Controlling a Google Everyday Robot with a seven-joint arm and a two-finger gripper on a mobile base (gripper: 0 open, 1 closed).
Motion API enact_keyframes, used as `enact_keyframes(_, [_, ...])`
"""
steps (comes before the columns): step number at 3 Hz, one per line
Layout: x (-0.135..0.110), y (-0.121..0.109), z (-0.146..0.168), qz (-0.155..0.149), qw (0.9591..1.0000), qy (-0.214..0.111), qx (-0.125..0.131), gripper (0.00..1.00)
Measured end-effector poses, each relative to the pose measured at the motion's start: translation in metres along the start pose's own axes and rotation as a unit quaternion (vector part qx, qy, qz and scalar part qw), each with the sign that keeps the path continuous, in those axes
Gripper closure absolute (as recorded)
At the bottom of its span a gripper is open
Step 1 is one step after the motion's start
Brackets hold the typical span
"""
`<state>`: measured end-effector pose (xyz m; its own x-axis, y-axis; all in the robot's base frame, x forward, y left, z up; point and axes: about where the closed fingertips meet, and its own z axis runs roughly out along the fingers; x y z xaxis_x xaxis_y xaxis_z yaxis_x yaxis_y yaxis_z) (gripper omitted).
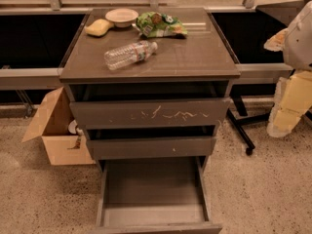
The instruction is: Place water bottle into bottom drawer
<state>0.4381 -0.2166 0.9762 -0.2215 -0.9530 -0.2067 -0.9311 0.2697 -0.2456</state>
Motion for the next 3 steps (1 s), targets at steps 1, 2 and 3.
enact_keyframes(1, [0.0, 0.0, 0.0, 0.0, 1.0, 0.0, 0.0, 0.0])
enact_keyframes(2, [-0.011, -0.015, 0.005, -0.014, 0.9998, -0.012, 0.001, 0.0])
enact_keyframes(3, [-0.034, -0.042, 0.016, -0.047, 0.9983, -0.034, -0.004, 0.0])
